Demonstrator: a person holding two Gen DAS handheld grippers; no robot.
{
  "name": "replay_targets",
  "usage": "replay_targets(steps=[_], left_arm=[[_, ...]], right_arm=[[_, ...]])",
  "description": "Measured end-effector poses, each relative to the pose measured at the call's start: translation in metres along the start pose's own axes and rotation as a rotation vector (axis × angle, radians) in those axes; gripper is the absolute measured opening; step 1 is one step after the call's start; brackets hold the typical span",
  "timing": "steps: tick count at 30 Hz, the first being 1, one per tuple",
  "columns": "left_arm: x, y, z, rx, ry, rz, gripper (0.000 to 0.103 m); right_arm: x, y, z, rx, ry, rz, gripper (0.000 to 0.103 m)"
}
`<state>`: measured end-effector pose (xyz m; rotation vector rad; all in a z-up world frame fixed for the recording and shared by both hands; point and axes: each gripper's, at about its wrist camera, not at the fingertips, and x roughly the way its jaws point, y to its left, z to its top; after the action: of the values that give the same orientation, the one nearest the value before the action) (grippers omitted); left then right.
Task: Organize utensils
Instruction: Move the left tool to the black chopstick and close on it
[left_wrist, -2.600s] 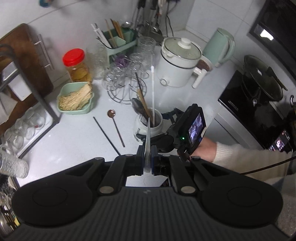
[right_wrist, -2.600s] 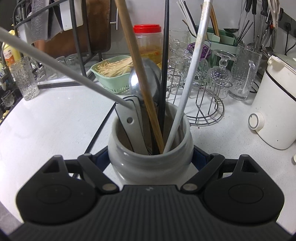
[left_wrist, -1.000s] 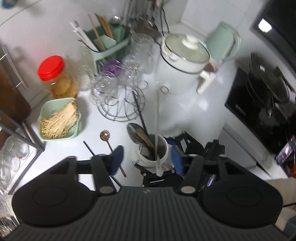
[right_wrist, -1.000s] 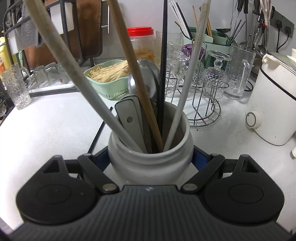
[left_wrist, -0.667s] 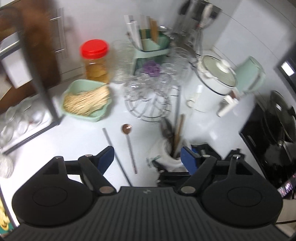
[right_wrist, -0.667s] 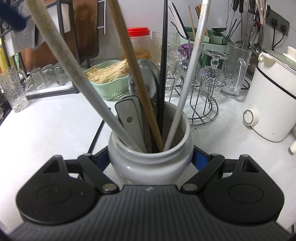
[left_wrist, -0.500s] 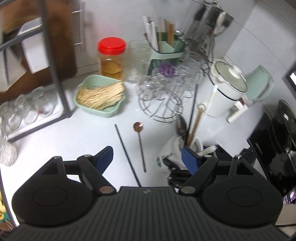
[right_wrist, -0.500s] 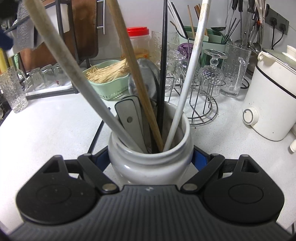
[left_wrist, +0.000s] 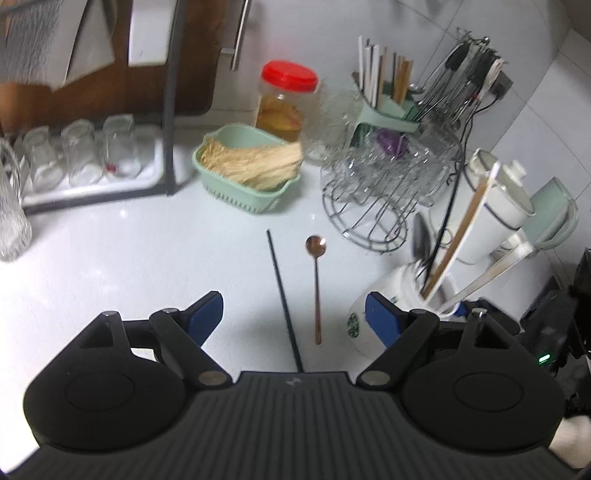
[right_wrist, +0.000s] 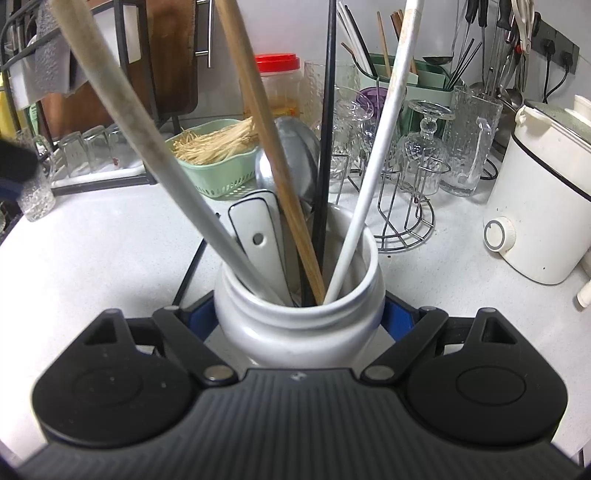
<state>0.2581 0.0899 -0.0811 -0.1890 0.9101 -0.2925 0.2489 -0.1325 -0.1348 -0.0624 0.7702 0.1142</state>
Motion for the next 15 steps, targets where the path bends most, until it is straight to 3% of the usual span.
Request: replay_targets(steps=[9,15], left_arm=[[0.045,0.01,-0.051,-0.019,0.073,-0.001,0.086],[0.067,0.005,-0.083,-0.084,0.121,-0.023,0.055]], right_arm=[[-0.002,-0.007,0.002,0.015,0.013,0.021,0.092],[-0.005,-0.003,0.0,-0.023,0.013,0.005,0.09]])
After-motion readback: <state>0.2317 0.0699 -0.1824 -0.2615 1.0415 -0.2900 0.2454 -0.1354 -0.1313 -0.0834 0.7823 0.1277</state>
